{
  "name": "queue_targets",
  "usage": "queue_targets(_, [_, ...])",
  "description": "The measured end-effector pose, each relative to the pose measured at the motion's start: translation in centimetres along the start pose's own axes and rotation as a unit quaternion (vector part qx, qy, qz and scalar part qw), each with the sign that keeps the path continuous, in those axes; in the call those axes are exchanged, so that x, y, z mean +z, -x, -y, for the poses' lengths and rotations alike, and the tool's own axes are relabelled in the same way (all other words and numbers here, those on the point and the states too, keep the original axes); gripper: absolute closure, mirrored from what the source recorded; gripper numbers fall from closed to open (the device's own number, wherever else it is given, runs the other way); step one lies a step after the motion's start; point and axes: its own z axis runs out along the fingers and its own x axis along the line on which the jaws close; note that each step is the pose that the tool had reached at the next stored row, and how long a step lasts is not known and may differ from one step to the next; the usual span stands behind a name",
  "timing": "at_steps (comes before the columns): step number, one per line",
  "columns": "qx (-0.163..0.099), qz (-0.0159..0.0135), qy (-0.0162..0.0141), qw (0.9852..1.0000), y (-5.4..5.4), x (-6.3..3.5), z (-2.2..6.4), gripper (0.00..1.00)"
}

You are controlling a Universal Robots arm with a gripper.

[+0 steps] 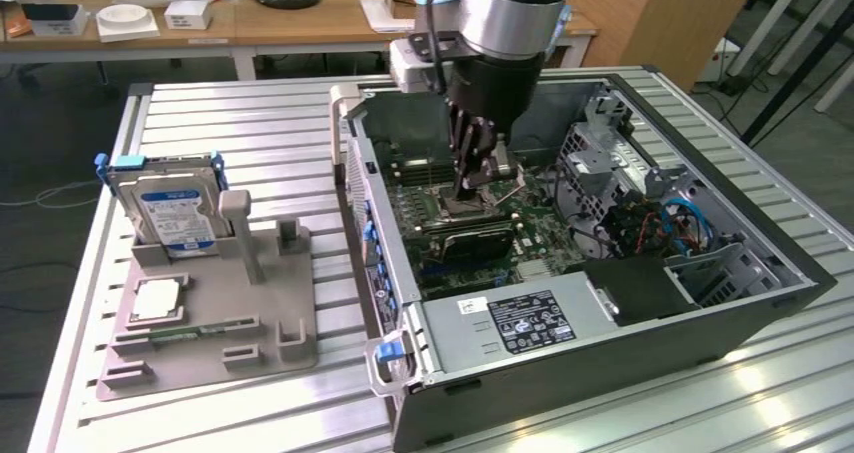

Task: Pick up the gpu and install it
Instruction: 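Press down on the gpu until it lock into place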

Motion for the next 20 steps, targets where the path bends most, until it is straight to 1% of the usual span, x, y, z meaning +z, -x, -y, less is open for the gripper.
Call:
queue_targets(1, [0.0, -0.0001, -0.0004, 1.0, 0.0, 0.13, -0.45, 0.89])
queue_targets(3, [0.0, -0.0001, -0.0022, 1.0, 0.0, 0.39, -1.27, 0.89])
queue_targets(5, [0.0, 0.0, -0.0023, 1.0, 0.0, 0.75, -1.97, 0.89])
queue_targets(7, [0.0, 0.0004, -0.0023, 1.0, 0.0, 0.89, -2.39, 0.89])
queue_targets(8, [-0.001, 0.0006, -0.0015, 1.0, 0.0, 0.97, -2.49, 0.89])
queue_targets(9, [-0.003, 0.0008, 0.001, 1.0, 0.0, 1.01, -2.5, 0.89])
queue_targets(12, [-0.003, 0.0025, 0.0155, 0.9999, 0.0, 1.04, -2.55, 0.89])
queue_targets(13, [-0.003, 0.0031, 0.0198, 0.9998, 0.0, 1.05, -2.56, 0.89])
queue_targets(14, [-0.003, 0.0037, 0.0226, 0.9997, 0.0, 1.1, -2.57, 0.89])
queue_targets(15, [-0.003, 0.0064, 0.0229, 0.9997, -0.1, 1.28, -2.6, 0.89])
queue_targets(16, [-0.003, 0.007, 0.0227, 0.9997, -0.1, 1.39, -2.6, 0.89])
queue_targets(19, [-0.003, 0.0069, 0.0229, 0.9997, -0.1, 1.42, -2.6, 0.89])
queue_targets(20, [-0.003, 0.007, 0.0229, 0.9997, -0.1, 1.57, -2.62, 0.89])
